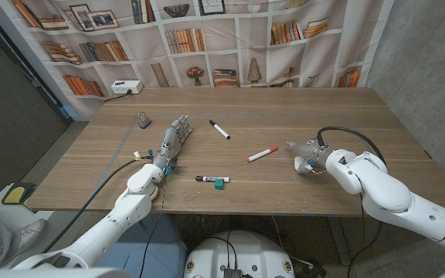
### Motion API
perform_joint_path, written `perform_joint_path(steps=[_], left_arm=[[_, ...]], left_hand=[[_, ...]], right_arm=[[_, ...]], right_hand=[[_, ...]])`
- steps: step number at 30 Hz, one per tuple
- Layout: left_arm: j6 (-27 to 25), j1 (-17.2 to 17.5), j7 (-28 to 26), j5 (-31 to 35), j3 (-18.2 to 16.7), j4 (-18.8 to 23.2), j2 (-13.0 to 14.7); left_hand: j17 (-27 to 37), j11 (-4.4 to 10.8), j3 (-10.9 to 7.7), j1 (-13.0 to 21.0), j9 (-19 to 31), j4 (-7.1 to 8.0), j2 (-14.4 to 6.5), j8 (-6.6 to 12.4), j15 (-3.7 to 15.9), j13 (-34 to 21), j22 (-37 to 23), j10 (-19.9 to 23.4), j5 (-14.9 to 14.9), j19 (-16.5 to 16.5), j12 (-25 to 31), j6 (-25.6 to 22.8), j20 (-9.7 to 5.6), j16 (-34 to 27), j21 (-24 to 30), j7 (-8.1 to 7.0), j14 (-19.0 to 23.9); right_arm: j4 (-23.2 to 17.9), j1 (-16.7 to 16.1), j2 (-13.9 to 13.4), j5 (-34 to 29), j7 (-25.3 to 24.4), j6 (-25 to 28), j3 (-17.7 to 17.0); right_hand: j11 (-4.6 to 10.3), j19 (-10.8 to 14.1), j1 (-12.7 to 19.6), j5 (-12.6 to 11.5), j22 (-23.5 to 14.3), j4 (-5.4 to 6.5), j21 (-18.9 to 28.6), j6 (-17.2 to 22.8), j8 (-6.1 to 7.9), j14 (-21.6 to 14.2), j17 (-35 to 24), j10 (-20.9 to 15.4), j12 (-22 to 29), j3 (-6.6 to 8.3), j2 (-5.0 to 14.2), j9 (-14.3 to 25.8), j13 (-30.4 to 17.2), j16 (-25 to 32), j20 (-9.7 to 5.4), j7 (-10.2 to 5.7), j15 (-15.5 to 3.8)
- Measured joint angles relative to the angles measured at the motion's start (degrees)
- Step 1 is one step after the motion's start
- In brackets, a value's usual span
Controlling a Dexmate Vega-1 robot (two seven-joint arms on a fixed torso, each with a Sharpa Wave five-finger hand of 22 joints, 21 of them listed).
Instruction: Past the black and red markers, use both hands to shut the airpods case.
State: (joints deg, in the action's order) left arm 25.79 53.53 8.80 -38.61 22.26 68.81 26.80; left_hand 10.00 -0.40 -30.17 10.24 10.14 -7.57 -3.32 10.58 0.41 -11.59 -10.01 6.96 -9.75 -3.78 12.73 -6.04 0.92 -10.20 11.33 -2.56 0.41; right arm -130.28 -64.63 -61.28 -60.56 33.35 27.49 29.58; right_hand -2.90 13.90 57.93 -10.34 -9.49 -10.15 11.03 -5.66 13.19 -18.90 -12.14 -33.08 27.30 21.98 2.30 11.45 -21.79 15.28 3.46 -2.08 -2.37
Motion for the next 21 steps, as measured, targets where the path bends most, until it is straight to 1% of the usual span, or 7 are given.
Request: perform_joint_path(steps=[1,5,8,9,13,18,21], left_arm=[[0.02,-0.08,0.03,0.00,0.02,-0.16,-0.04],[0.06,-0.21,0.17,0.03,0.07,-0.24,-0.07],[0.06,-0.28,0.10,0.32,0.14,-0.23,-0.04],[0.06,-0.30,-0.01,0.47,0.18,-0.10,0.11],[0.06,-0.37,-0.39,0.93,0.25,0.28,0.34],[0.06,-0.41,-0.46,1.11,0.34,0.64,0.45],[0.06,-0.42,-0.46,1.16,0.36,0.88,0.50]], left_hand=[[0.00,-0.11,0.00,0.00,0.00,0.00,0.00,0.00,0.00,0.00,0.00,0.11,0.00,0.00,0.00,0.00,0.00,0.00,0.00,0.00,0.00],[0.00,-0.11,0.00,-0.23,0.00,0.00,-0.23,0.00,0.00,0.00,0.00,0.11,0.00,0.00,0.00,0.00,0.00,0.00,0.00,0.00,0.00],[0.00,-0.11,0.00,-0.22,0.00,0.00,-0.22,0.00,0.00,0.00,0.00,0.11,0.00,0.00,0.00,0.00,0.00,0.00,0.00,0.00,0.00],[0.00,-0.11,0.00,-0.22,0.00,0.00,-0.22,0.00,0.00,0.00,0.00,0.10,0.00,0.00,0.09,0.00,0.00,0.00,0.00,0.00,0.00],[0.00,-0.31,0.00,-0.22,0.00,0.00,-0.22,0.00,0.00,0.01,0.01,0.31,0.00,0.00,0.24,0.00,0.00,0.00,0.00,0.00,0.00],[0.00,-0.31,0.02,-0.38,0.00,0.02,-0.05,0.00,0.00,0.01,0.01,0.31,0.00,0.00,0.24,0.00,0.00,0.00,0.00,0.00,0.00],[-0.01,-0.10,0.18,-0.44,0.00,0.18,0.01,0.00,0.00,0.01,0.01,0.52,0.00,0.00,0.24,0.00,0.00,0.00,0.00,0.00,0.00]], right_arm=[[-0.07,-0.07,-0.04,0.30,-0.97,-0.03,-0.10],[-0.57,-0.44,-0.28,0.72,-2.16,-0.07,-0.69],[-1.13,-0.57,-0.42,1.19,-2.79,-0.12,-1.17],[-1.34,-0.57,-0.48,1.44,-3.01,-0.17,-1.31],[-2.21,-0.62,-0.66,2.38,-3.46,-0.39,-1.99],[-3.05,-0.64,-0.85,3.65,-4.01,-0.64,-2.79],[-3.62,-0.63,-0.99,4.52,-4.31,-0.79,-3.34]], right_hand=[[-0.17,0.43,0.32,0.00,0.00,0.00,0.00,0.31,0.00,-0.43,0.00,-0.17,0.00,0.00,-0.32,0.00,-0.32,0.00,0.02,-0.11,0.02],[-0.66,0.82,0.62,0.03,0.00,0.00,0.00,1.07,0.00,-1.52,-0.27,-0.68,0.00,0.00,-0.62,0.00,-0.41,0.43,-0.18,-0.27,-0.08],[-0.95,0.82,0.87,0.04,0.00,0.17,0.00,2.01,0.00,-1.64,-0.41,-1.00,0.01,-0.17,-0.87,0.00,-0.44,0.43,-0.18,0.06,0.00],[-1.12,0.82,1.00,0.06,0.00,0.24,0.00,2.19,0.00,-1.86,-0.51,-1.18,2.43,-0.24,-1.00,0.01,-0.45,0.43,-0.18,0.24,0.13],[-1.16,0.82,1.15,-0.02,0.00,0.47,0.00,2.40,0.00,-2.42,-0.53,-1.22,2.82,-0.47,-1.14,0.01,-0.42,0.71,-0.18,0.45,-0.07],[-1.27,0.82,1.15,-0.08,0.00,0.46,0.00,2.40,0.00,-2.52,-0.80,-1.33,2.86,-0.48,-1.15,0.01,-0.09,0.87,-0.18,0.45,-0.06],[-1.27,0.82,1.44,-0.09,0.00,0.69,0.00,2.70,0.00,-2.53,-0.80,-1.35,2.88,-0.72,-1.44,0.01,0.18,0.87,-0.18,0.76,-0.06]])
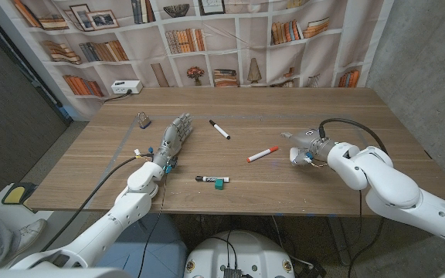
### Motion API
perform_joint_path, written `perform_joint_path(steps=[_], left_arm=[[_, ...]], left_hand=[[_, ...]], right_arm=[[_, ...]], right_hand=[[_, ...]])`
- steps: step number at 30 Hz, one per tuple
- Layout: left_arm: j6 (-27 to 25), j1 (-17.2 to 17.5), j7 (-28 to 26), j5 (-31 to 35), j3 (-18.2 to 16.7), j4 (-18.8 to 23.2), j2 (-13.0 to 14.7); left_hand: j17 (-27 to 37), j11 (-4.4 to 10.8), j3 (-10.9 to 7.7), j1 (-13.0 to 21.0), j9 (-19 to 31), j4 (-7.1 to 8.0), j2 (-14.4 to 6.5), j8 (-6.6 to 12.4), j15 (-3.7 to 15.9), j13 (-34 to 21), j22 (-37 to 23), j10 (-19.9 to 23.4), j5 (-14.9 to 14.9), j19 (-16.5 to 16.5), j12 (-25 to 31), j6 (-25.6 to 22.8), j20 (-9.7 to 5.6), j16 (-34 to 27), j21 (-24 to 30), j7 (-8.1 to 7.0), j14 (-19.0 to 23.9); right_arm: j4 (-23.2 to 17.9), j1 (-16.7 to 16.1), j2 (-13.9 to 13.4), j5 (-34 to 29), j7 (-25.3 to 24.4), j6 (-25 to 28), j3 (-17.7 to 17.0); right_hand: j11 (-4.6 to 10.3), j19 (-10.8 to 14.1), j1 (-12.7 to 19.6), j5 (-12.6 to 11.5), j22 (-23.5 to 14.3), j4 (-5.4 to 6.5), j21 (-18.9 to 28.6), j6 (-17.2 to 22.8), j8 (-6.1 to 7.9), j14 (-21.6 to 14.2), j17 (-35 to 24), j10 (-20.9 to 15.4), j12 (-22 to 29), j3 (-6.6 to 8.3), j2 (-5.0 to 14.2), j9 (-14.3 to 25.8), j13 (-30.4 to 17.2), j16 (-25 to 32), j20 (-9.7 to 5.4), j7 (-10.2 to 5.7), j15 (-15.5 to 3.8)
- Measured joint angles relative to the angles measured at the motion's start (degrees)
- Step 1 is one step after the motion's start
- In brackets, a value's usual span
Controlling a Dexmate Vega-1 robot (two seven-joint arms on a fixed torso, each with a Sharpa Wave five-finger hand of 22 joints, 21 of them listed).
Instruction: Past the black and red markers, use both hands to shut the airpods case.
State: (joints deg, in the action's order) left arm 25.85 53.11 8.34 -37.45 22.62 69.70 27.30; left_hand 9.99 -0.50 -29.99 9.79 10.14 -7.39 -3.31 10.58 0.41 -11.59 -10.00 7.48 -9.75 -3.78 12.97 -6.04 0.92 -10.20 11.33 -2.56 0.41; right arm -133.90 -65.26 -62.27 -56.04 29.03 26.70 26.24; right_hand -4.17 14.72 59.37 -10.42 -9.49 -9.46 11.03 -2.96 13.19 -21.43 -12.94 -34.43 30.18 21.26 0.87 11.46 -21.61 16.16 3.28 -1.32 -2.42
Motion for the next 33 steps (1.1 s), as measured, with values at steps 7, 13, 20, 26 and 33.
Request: perform_joint_path(steps=[7,13,20,26,33], left_arm=[[0.03,-0.03,0.39,0.03,0.09,0.91,0.17],[0.33,-0.04,0.88,0.11,0.28,2.00,0.33],[0.77,-0.05,1.25,0.26,0.52,2.99,0.35],[1.07,-0.21,1.89,0.32,1.02,3.93,0.09],[1.16,-0.28,2.57,0.36,1.55,5.34,0.01]], left_hand=[[0.00,0.00,-0.01,0.00,0.00,-0.01,0.00,0.00,0.00,0.00,0.00,0.00,0.00,0.00,0.00,-0.21,0.00,0.00,0.00,0.20,0.00],[0.00,0.21,-0.01,0.00,0.00,-0.01,0.00,0.00,0.00,0.01,0.00,0.21,0.00,0.00,0.00,-0.21,0.00,0.00,0.00,0.20,0.00],[0.00,0.61,-0.01,-0.22,0.00,-0.01,-0.23,-0.21,0.00,0.01,0.00,1.24,0.00,0.00,0.42,0.32,0.00,0.00,0.00,0.23,0.00],[0.00,0.41,-0.01,-0.22,0.00,-0.01,-0.23,-0.21,0.00,0.01,0.15,2.05,0.00,0.00,0.44,0.64,0.00,0.00,0.00,0.41,0.00],[-0.13,0.51,-0.02,-0.22,0.00,-0.02,-0.23,0.19,0.00,0.01,0.14,2.56,0.00,0.00,0.67,-0.65,0.00,0.00,0.00,1.70,0.00]], right_arm=[[-1.21,0.43,-0.27,1.57,-0.64,-0.30,-0.99],[-2.19,0.23,-0.49,3.35,-2.34,-0.65,-2.17],[-4.06,-0.98,-0.56,5.69,-5.04,-0.72,-4.06],[-5.51,-1.13,-0.75,6.79,-6.20,-0.79,-4.70],[-7.62,-1.49,-1.25,7.41,-7.26,-1.04,-5.93]], right_hand=[[-0.21,0.00,0.00,0.00,0.00,0.17,0.00,0.00,0.00,-0.56,-0.26,-0.76,0.02,-0.18,0.00,0.00,0.22,0.00,0.00,0.00,0.05],[-0.21,0.31,0.01,0.01,0.00,0.07,0.00,0.64,0.00,-0.64,-0.44,-0.79,0.22,-0.74,-0.01,0.00,0.41,0.00,-0.31,-0.19,0.04],[-0.17,0.31,0.01,0.08,0.01,0.07,0.00,0.63,-0.28,-0.71,-0.53,-0.98,0.22,-0.75,-0.01,0.01,0.68,0.40,-0.31,-0.20,0.10],[-0.15,0.30,0.39,0.08,0.01,0.14,0.00,0.62,-0.49,-1.07,-0.79,-1.33,0.66,-1.14,-0.39,0.01,0.91,0.40,-0.31,-0.20,0.00],[-0.11,0.30,0.46,0.23,0.01,0.22,0.00,0.62,-0.71,-1.23,-1.06,-1.48,2.87,-1.53,-0.46,0.01,1.07,0.40,-0.31,-0.20,-0.01]])
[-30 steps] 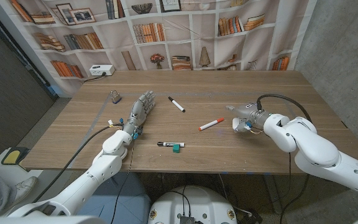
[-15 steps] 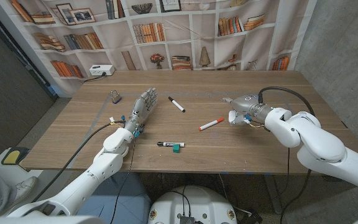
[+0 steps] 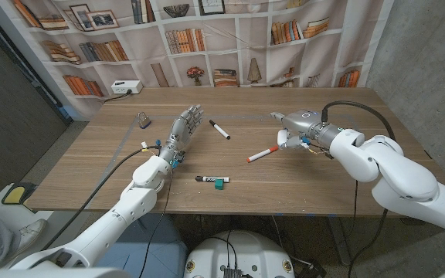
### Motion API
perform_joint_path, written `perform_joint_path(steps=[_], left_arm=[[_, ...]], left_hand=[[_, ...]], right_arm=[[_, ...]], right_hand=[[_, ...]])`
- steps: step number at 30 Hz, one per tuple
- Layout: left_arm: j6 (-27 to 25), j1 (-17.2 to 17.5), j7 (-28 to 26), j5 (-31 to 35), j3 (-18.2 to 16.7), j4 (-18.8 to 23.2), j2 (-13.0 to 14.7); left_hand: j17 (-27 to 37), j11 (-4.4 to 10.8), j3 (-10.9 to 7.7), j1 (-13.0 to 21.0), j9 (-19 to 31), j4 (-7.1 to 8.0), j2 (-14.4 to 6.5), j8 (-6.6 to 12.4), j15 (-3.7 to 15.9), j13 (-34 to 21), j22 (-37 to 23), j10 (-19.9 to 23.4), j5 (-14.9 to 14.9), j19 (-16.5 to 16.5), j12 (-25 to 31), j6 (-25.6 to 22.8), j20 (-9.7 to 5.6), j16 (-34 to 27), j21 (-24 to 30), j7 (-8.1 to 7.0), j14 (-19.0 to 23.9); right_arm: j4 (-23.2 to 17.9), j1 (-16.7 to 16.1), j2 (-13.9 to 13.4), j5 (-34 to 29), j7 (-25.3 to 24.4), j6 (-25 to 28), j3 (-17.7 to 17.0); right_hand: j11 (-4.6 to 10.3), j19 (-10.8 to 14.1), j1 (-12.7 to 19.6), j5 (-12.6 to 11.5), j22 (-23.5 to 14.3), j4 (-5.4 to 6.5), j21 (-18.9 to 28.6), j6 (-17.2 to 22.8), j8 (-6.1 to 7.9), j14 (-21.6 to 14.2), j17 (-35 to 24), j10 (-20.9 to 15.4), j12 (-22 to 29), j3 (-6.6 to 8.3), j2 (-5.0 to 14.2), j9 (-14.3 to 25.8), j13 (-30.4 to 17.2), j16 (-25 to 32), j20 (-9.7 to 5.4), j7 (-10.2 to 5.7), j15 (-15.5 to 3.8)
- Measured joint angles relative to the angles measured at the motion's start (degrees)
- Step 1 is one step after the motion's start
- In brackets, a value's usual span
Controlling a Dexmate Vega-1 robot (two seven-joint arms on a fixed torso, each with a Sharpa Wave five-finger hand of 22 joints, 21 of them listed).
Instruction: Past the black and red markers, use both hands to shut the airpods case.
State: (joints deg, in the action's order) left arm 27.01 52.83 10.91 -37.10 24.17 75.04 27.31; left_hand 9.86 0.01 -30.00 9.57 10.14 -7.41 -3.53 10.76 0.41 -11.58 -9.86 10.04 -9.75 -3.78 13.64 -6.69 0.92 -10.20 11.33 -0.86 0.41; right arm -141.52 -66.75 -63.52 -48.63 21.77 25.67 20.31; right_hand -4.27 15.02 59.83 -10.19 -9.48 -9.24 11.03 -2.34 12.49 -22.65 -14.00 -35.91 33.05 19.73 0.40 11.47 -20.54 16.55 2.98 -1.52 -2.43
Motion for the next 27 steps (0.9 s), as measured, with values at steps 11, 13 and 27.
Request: perform_joint_path(steps=[11,13,27], left_arm=[[-0.85,0.17,0.11,0.55,0.52,2.73,0.78],[-1.16,0.20,0.11,0.57,0.58,2.97,0.91],[-2.71,0.14,1.86,0.02,1.57,4.49,1.53]], left_hand=[[0.00,0.45,0.10,-0.45,0.00,0.10,-0.45,0.97,1.29,0.13,0.00,5.38,0.00,-0.21,1.62,-6.19,-0.21,-0.45,0.00,2.28,1.92],[0.01,0.28,0.16,-0.45,0.00,0.16,-0.45,0.97,1.00,0.13,-0.01,5.20,0.00,-0.22,1.48,-6.55,-0.21,-0.45,0.00,2.37,1.64],[0.16,-0.43,0.65,-1.21,0.00,0.17,0.30,1.32,0.08,0.12,-0.17,5.10,0.00,0.31,1.38,-8.37,0.32,-0.45,-0.31,4.02,1.32]], right_arm=[[-2.78,1.82,-0.25,-1.34,1.50,-0.54,-0.70],[-3.20,2.34,-0.24,-1.69,1.97,-0.69,-0.70],[-4.39,4.74,1.86,-4.19,4.70,-3.24,-0.49]], right_hand=[[0.00,0.00,0.15,-0.26,0.00,0.31,-0.23,0.00,-0.45,-0.02,-0.26,0.00,0.00,-0.63,-0.15,0.00,-0.35,0.00,0.00,0.00,0.03],[0.00,0.00,0.15,-0.27,0.00,0.31,-0.23,-0.01,-0.45,0.08,-0.26,0.00,0.00,-0.63,-0.15,0.00,-0.40,0.00,0.00,0.00,-0.06],[0.02,-0.01,0.29,-0.21,0.00,0.23,-0.23,-0.01,-0.45,0.31,-0.53,0.02,2.80,-1.18,-0.29,0.00,-0.17,0.00,0.01,0.00,-0.10]])
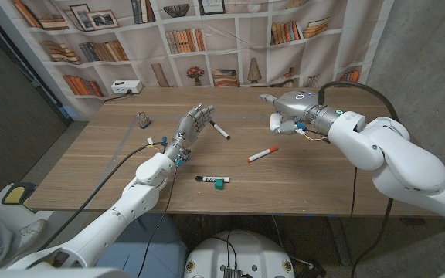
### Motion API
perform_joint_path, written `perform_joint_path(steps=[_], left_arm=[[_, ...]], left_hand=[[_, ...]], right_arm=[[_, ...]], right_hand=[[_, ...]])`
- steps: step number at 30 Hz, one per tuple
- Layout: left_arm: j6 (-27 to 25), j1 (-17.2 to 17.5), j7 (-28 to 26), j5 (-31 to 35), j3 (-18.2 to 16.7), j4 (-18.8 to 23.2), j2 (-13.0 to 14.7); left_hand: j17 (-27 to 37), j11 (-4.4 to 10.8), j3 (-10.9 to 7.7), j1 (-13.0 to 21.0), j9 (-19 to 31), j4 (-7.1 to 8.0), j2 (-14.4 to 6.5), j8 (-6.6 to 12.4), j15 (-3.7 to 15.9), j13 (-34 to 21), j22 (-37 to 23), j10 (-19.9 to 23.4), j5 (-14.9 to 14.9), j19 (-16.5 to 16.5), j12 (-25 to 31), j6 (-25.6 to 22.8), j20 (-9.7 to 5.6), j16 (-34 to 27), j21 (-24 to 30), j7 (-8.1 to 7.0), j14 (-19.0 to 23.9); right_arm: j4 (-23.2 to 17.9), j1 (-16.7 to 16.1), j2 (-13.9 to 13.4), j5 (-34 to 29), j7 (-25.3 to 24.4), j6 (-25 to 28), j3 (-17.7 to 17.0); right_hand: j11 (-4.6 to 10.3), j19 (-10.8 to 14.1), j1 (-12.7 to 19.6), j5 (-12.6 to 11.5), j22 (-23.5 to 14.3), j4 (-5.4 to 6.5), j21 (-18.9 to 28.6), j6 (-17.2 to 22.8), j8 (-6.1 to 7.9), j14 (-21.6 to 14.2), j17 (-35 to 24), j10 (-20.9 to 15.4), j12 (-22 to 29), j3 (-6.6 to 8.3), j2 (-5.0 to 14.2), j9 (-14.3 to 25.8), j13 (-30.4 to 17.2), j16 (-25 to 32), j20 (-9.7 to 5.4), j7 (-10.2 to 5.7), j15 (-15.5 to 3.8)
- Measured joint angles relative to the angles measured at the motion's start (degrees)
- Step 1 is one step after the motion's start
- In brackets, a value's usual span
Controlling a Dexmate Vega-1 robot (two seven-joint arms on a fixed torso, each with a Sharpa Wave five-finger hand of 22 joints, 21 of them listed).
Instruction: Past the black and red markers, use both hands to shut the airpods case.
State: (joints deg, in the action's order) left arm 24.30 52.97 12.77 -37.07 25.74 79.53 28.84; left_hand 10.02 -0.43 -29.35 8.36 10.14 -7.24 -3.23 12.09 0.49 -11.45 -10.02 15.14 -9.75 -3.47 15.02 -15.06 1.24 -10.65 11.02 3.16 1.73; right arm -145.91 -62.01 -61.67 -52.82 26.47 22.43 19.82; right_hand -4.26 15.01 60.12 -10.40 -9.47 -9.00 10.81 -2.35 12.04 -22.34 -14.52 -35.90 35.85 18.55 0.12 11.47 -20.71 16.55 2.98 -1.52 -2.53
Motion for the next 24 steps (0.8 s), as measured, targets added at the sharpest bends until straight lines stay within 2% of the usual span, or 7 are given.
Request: perform_joint_path(steps=[1,3,7,10,15,21,24], left_arm=[[-0.02,-0.03,0.04,0.00,0.08,0.09,0.03],[-0.23,-0.18,0.34,0.00,0.27,0.32,0.06],[-0.57,-0.43,0.42,0.21,0.71,0.72,-0.01],[-0.85,-0.60,0.49,0.38,0.98,0.93,-0.10],[-1.47,-0.97,1.22,0.32,1.57,1.18,-0.34],[-2.29,-1.67,2.96,0.22,2.51,1.35,-0.13],[-2.60,-2.03,3.97,0.19,2.85,1.41,0.05]], left_hand=[[0.00,0.00,0.15,0.00,0.00,0.15,0.00,-0.01,0.00,0.00,0.00,0.00,0.00,0.00,0.00,-0.06,0.00,0.00,-0.02,-0.14,0.00],[0.00,0.00,0.33,-0.30,0.00,0.12,0.30,-0.78,0.00,0.00,0.00,0.00,0.00,0.00,0.00,1.31,0.00,0.00,-0.02,-1.42,0.00],[0.00,-0.12,0.46,-0.52,0.00,-0.01,0.52,-1.34,0.00,0.00,0.00,0.12,0.00,0.00,-0.45,3.21,0.00,0.00,-0.02,-2.34,0.00],[-0.01,-0.31,0.63,-0.53,0.00,0.15,0.53,-1.34,0.00,0.00,0.00,0.31,0.00,0.00,-0.45,3.78,0.00,0.00,-0.02,-1.64,0.00],[-0.01,-2.59,1.15,-1.82,0.00,0.68,0.30,-2.18,-1.24,-0.01,0.01,-0.12,-0.18,0.10,-1.11,7.13,0.10,0.19,-0.02,2.41,-0.62],[-0.01,-4.52,1.71,-2.80,0.00,1.24,0.23,-2.18,-2.07,-0.01,0.01,0.01,-0.22,0.75,-1.12,8.84,0.75,0.27,-0.02,2.87,-1.23],[0.22,-5.24,2.44,-4.26,0.00,1.97,0.94,-1.19,-2.52,-0.01,0.01,-0.32,-0.22,1.25,-1.52,6.72,0.40,0.27,-0.09,3.03,-1.71]], right_arm=[[0.00,0.02,0.05,0.00,0.00,-0.16,0.00],[0.00,0.21,0.65,0.16,-0.04,-0.72,-0.01],[0.09,0.63,1.65,0.49,-0.55,-1.64,-0.03],[0.22,1.07,2.32,0.57,-0.78,-2.22,0.18],[0.52,1.48,3.35,1.08,-1.47,-3.52,0.38],[0.92,1.84,4.24,2.01,-2.43,-4.72,0.38],[1.12,2.05,4.60,2.29,-2.70,-5.19,0.39]], right_hand=[[0.00,0.00,0.00,0.01,0.00,0.00,0.00,0.00,0.00,0.00,0.00,0.00,0.02,0.00,0.00,0.00,0.00,0.00,0.00,0.00,0.00],[0.00,0.00,0.00,0.06,0.00,0.00,0.00,0.00,0.00,0.00,0.00,0.00,0.09,0.00,0.00,0.00,0.00,0.00,0.00,0.00,0.00],[0.01,0.00,-0.02,0.06,0.00,0.21,0.00,0.00,0.00,0.00,0.00,0.01,0.10,-0.21,0.01,0.00,0.14,0.00,0.00,0.00,0.01],[0.05,0.00,-0.02,0.09,0.00,0.23,0.00,0.00,0.00,0.01,-0.13,0.05,0.75,-0.24,0.02,0.00,0.16,0.00,0.00,0.00,0.01],[0.11,0.00,-0.04,0.10,0.00,-0.08,0.00,0.00,0.00,0.01,-0.27,0.11,0.76,-0.56,0.04,0.00,0.15,0.00,0.00,0.00,0.02],[0.12,0.00,-0.03,0.21,0.00,0.15,0.00,0.00,0.00,0.09,-0.26,0.12,0.88,-0.79,0.03,0.00,0.34,0.00,0.00,0.00,0.11],[0.15,0.00,-0.03,0.04,0.00,0.12,0.00,0.21,0.00,0.09,-0.26,0.15,0.88,-0.82,0.03,0.00,0.40,0.27,0.00,0.21,0.12]])
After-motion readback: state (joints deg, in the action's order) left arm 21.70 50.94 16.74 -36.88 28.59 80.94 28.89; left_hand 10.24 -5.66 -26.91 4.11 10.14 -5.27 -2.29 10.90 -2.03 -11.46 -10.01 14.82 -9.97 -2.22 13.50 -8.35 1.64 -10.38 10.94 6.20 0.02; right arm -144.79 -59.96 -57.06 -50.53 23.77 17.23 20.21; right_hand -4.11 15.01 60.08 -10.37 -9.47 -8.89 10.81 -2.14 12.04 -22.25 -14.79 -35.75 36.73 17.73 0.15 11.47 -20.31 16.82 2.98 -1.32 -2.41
